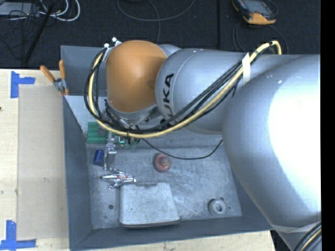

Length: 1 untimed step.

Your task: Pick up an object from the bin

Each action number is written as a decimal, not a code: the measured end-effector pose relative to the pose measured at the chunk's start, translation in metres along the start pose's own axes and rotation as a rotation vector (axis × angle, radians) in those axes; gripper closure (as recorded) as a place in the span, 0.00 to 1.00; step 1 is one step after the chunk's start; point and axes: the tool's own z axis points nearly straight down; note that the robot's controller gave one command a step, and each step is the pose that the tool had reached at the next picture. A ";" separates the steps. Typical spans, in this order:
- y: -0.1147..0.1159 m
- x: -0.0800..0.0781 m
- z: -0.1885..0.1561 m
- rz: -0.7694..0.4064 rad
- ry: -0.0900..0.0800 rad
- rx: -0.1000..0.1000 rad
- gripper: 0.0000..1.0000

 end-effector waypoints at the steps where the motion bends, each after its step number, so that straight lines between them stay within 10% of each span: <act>1: -0.014 0.029 0.084 0.272 -0.010 -0.003 0.00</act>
Offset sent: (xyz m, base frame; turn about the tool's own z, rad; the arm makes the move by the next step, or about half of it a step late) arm -0.0311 -0.0134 -0.0839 0.2711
